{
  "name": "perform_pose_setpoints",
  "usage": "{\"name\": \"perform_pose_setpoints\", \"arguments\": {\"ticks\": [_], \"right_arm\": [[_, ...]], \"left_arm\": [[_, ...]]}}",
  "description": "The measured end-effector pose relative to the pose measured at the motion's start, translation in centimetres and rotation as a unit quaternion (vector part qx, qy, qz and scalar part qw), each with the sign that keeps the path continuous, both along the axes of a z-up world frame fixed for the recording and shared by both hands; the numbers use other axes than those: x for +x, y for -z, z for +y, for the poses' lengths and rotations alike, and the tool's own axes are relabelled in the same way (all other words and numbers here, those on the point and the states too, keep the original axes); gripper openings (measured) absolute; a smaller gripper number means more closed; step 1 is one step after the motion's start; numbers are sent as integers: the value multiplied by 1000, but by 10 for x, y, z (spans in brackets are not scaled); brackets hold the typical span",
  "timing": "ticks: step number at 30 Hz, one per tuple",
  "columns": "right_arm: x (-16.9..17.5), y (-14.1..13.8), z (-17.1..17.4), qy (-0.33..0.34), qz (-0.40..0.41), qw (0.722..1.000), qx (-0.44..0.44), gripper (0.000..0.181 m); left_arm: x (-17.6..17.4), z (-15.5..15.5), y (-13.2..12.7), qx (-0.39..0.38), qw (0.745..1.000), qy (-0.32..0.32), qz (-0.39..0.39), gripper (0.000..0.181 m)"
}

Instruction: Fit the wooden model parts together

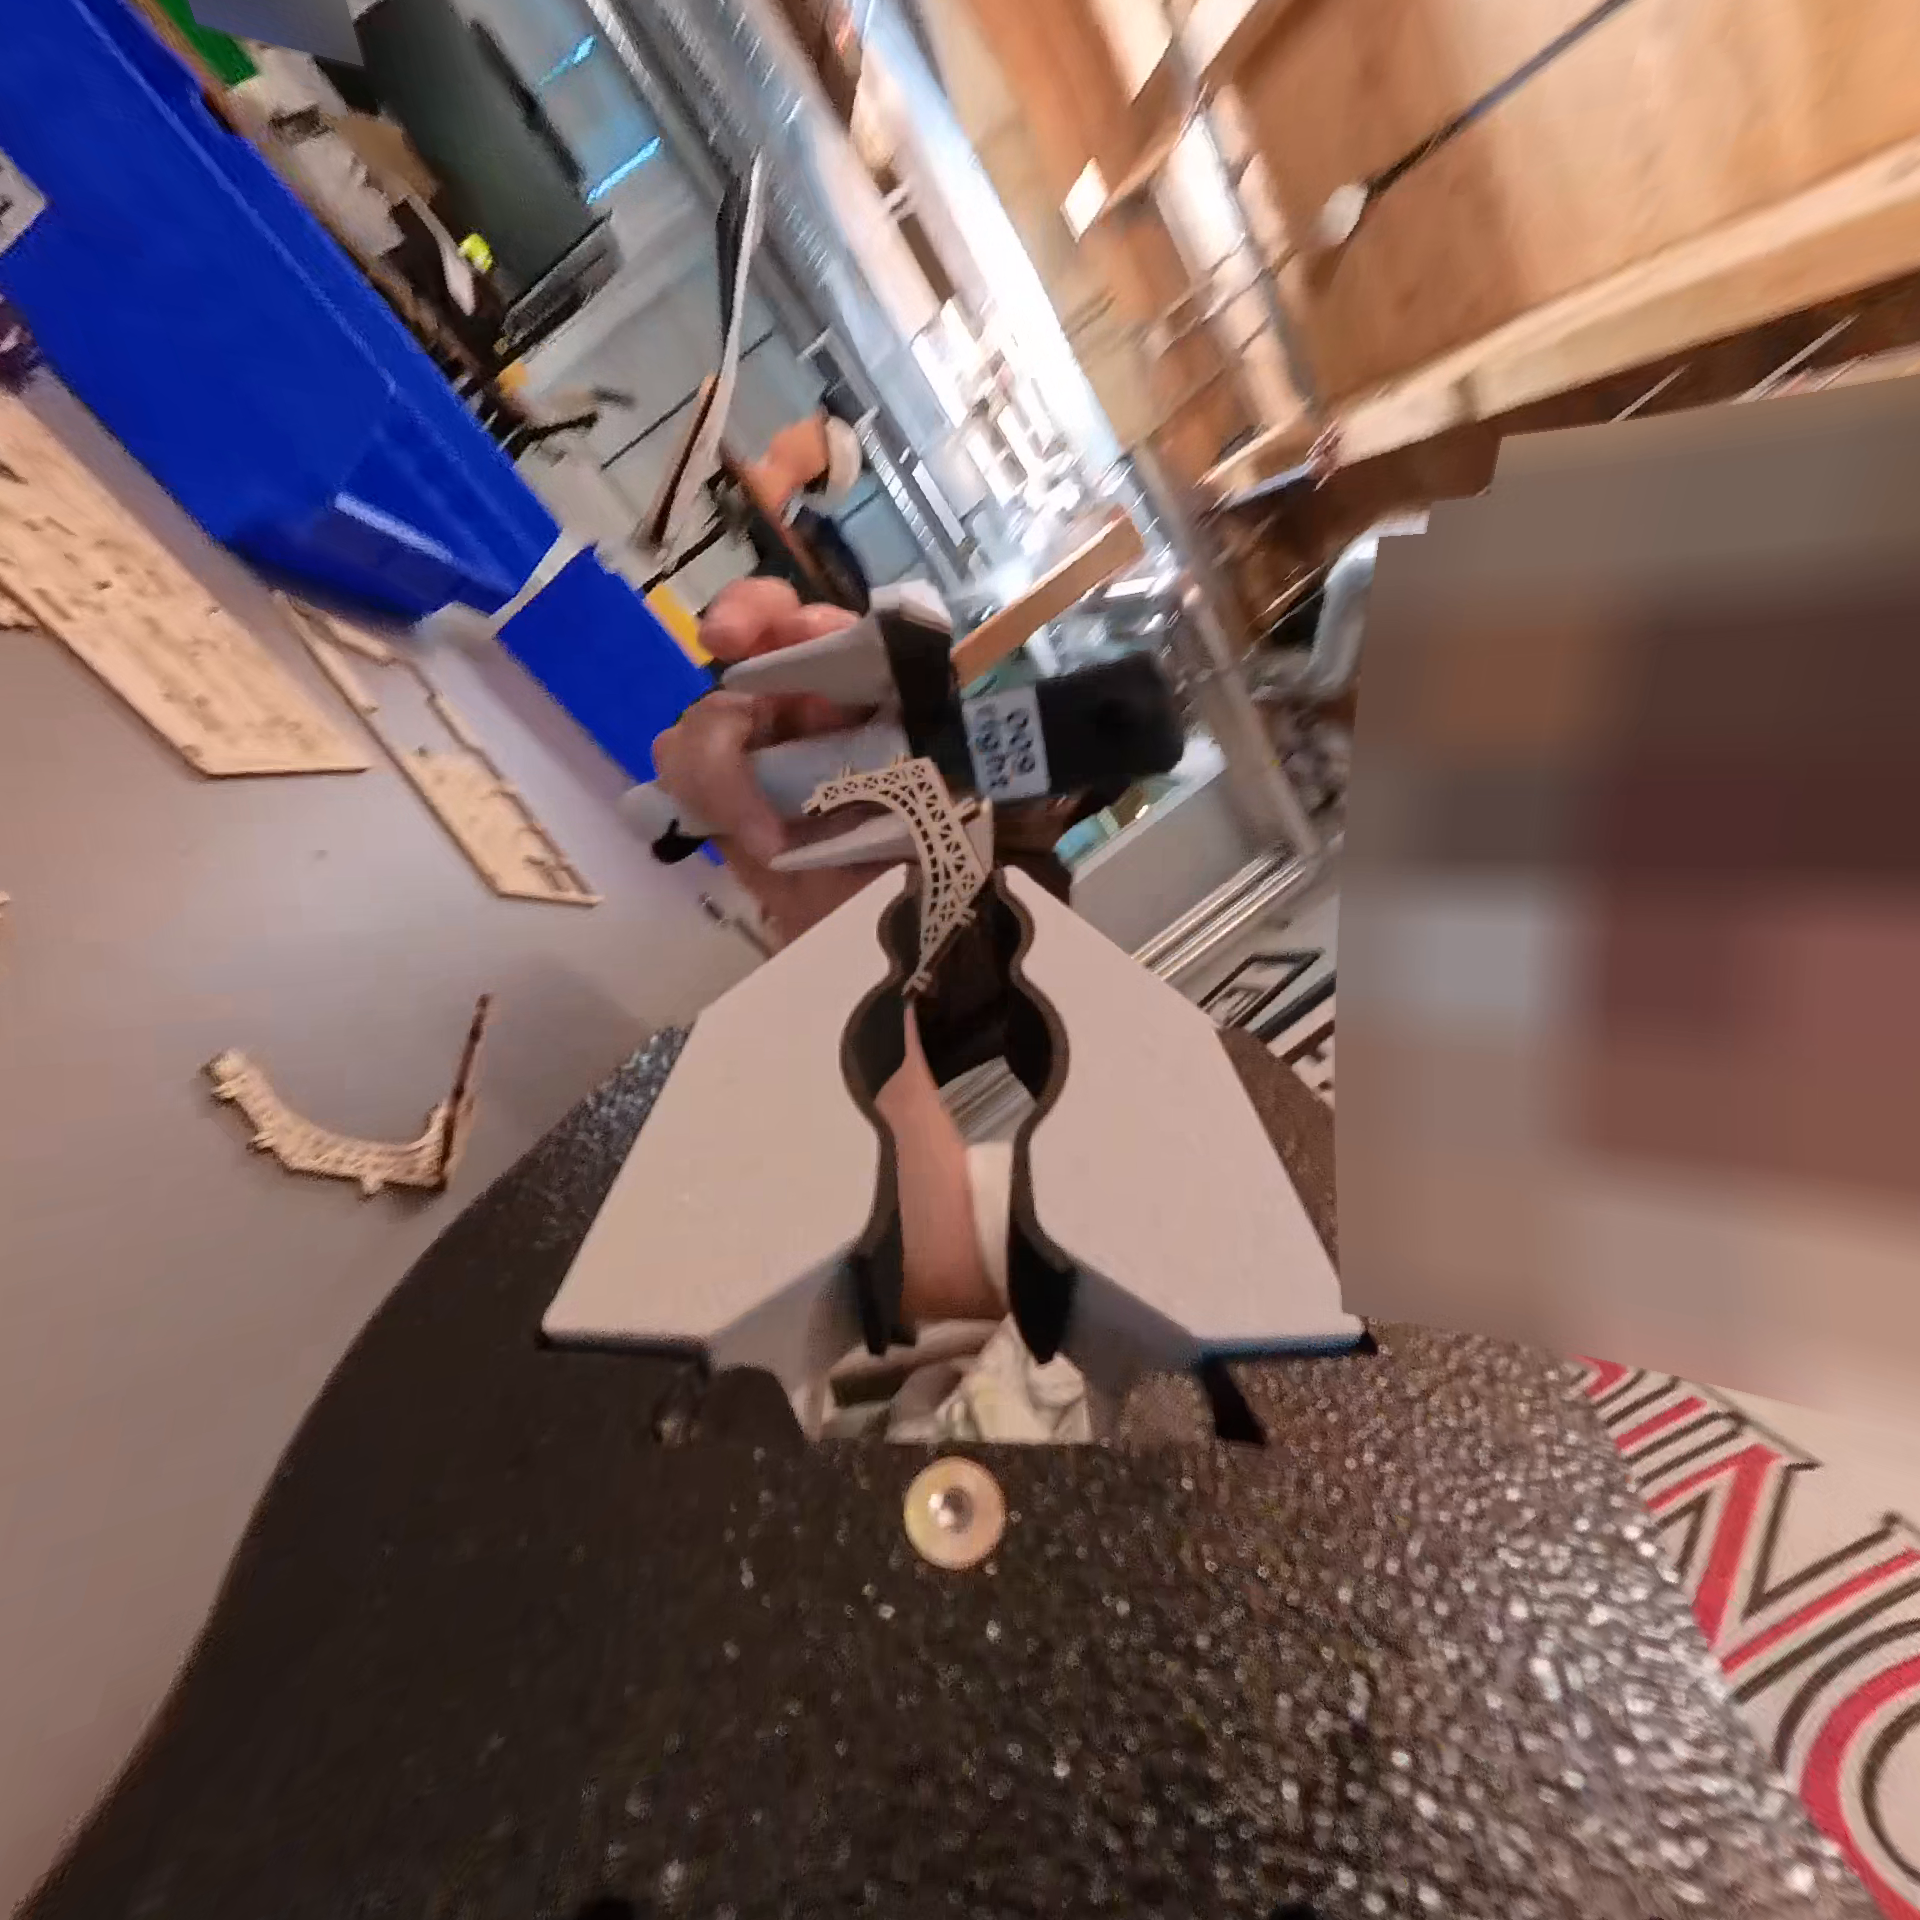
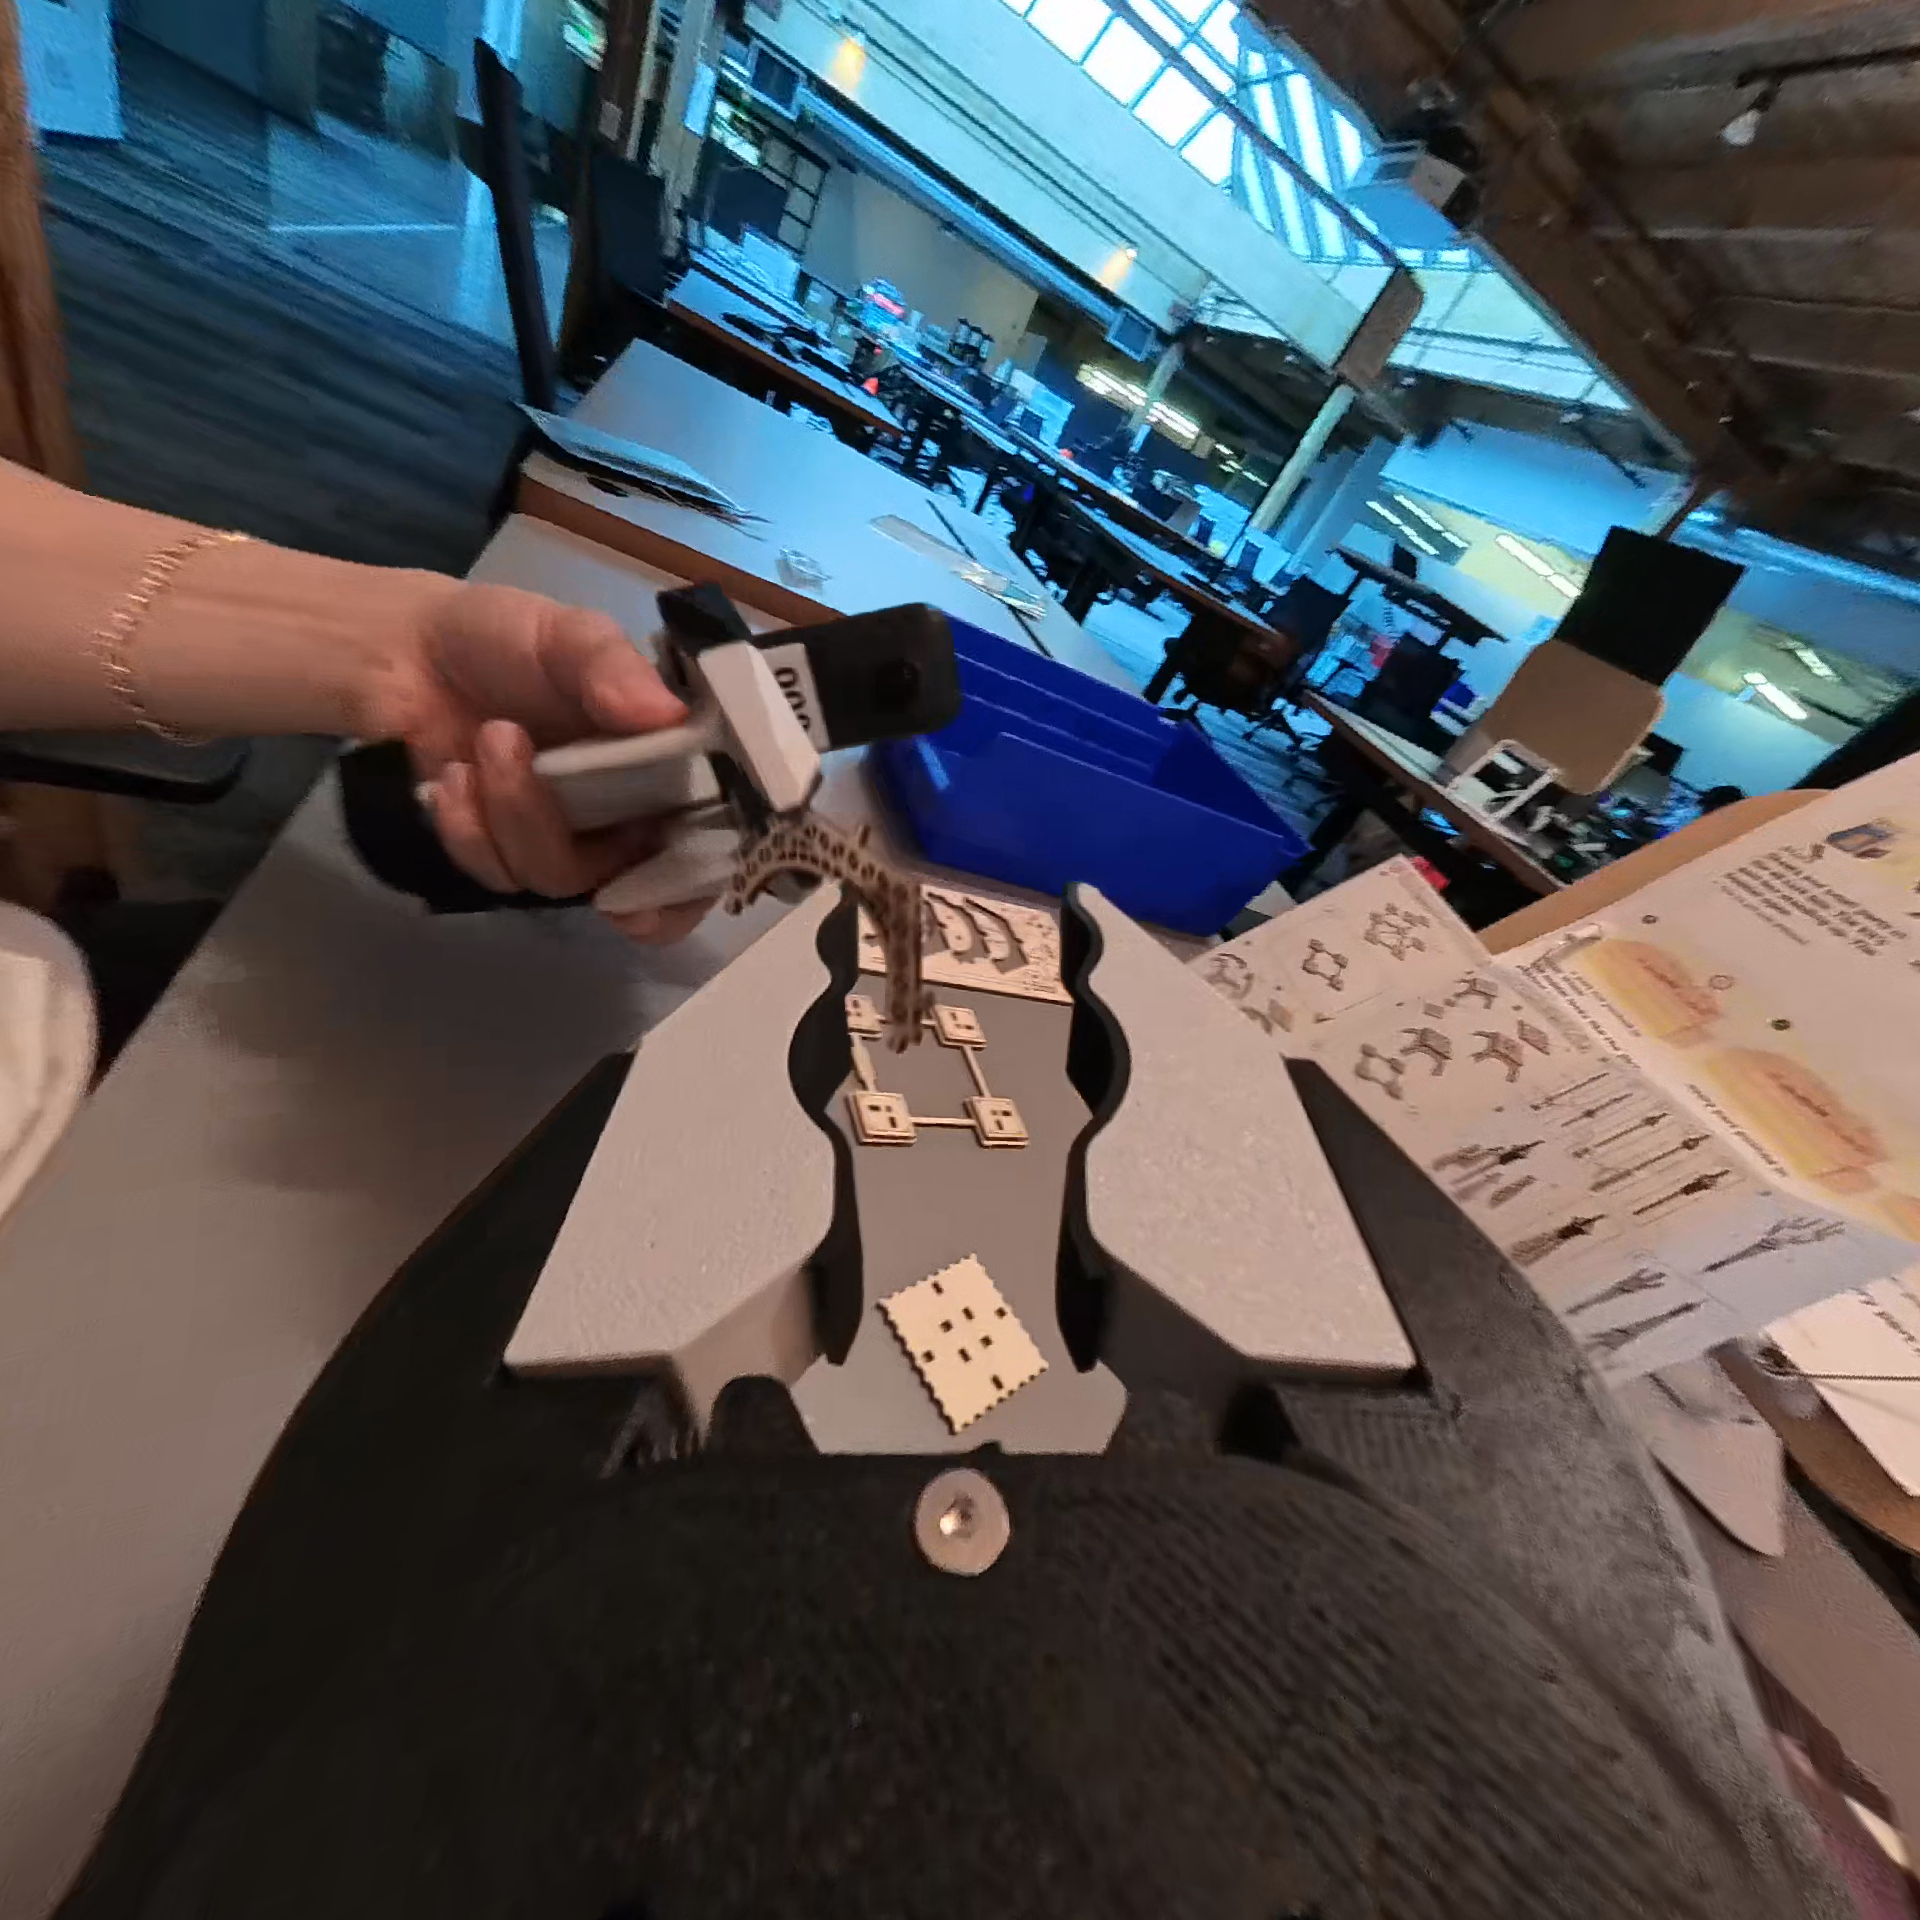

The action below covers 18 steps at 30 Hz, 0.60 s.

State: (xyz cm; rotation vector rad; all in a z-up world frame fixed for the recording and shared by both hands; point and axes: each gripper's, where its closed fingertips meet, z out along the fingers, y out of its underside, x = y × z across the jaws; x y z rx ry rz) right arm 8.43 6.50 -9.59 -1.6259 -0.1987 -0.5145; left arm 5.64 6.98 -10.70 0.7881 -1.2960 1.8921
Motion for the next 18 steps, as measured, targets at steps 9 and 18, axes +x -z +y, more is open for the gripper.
{"name": "perform_pose_setpoints", "arguments": {"ticks": [9,18], "right_arm": [[-17,32,-3,-48,2,992,-118,5],[3,25,-29,23,102,992,-73,34]], "left_arm": [[-5,-14,29,176,980,55,-71,9],[19,-11,-3,57,996,14,-70,9]]}}
